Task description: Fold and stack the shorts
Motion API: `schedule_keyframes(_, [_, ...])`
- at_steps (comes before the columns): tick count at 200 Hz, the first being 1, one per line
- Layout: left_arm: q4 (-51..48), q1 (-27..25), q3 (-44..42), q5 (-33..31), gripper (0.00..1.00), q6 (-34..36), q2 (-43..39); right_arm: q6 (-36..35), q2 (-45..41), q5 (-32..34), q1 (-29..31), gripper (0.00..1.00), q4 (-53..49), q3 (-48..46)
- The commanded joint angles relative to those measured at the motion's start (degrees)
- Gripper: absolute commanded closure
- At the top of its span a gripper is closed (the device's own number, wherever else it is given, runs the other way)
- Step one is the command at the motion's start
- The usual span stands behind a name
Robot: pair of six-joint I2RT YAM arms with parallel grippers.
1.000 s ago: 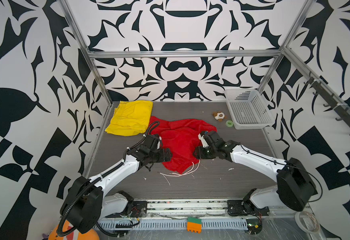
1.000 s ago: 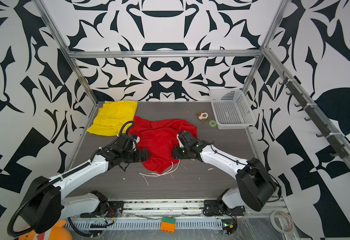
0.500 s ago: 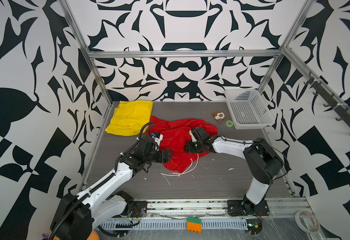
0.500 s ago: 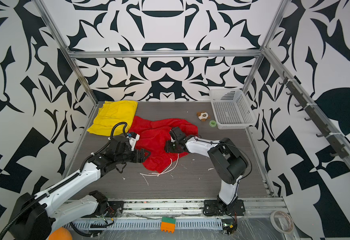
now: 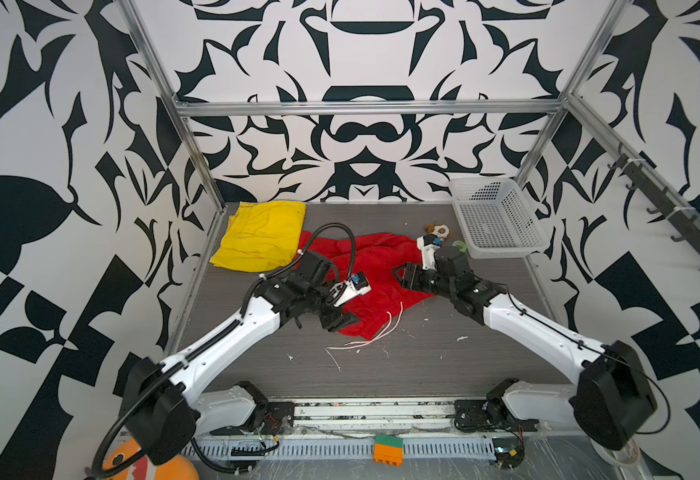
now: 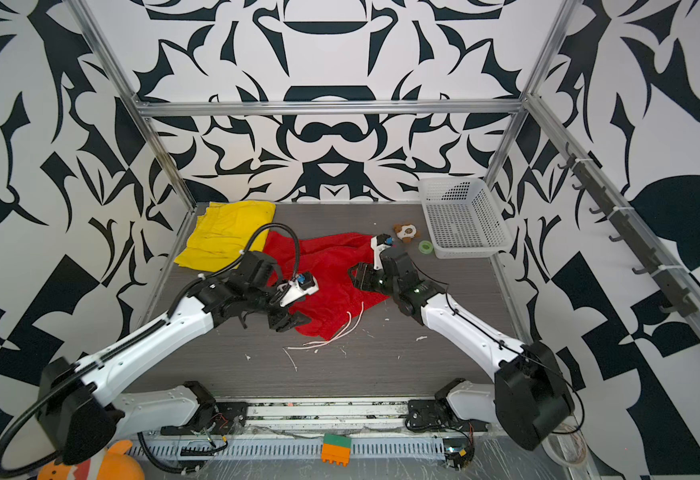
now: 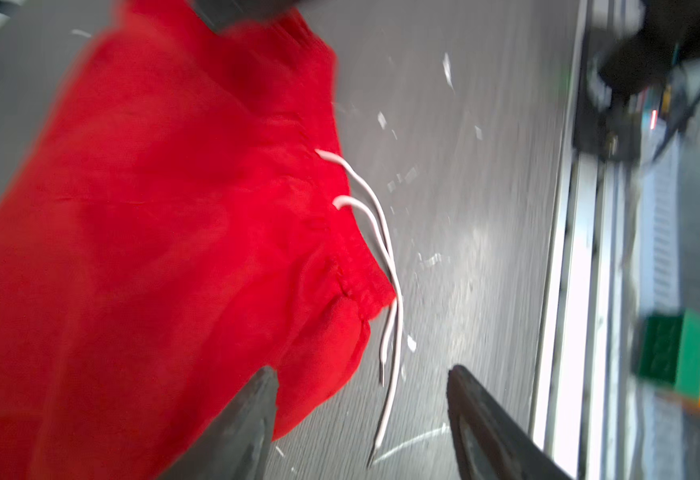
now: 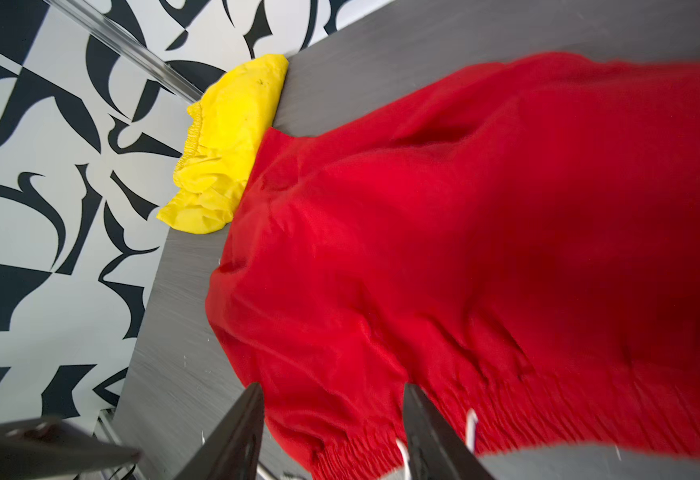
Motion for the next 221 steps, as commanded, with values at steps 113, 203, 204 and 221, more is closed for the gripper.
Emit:
schedule_keyframes(113, [4.39, -8.05, -0.12, -9.5, 0.33, 28.48, 21.28, 3.87, -7.21, -0.31, -2.54, 0.42, 1.34, -12.77])
schedule_keyframes(203, [9.37, -7.81, 1.34, -10.95, 0.62, 19.01, 27.61, 3.14, -13.33, -0.06, -4.19, 0.43, 0.62, -14.61])
schedule_keyframes(204, [9.41, -7.8, 1.37, -10.83, 0.63, 18.83, 27.53, 3.1, -13.36, -0.14, -4.19, 0.43, 0.54, -14.58])
schedule_keyframes(221, [10.12, -7.23, 1.45, -8.11, 0.7, 12.62, 24.51, 2.33, -13.89, -1.16, -4.32, 0.43, -1.58, -13.44])
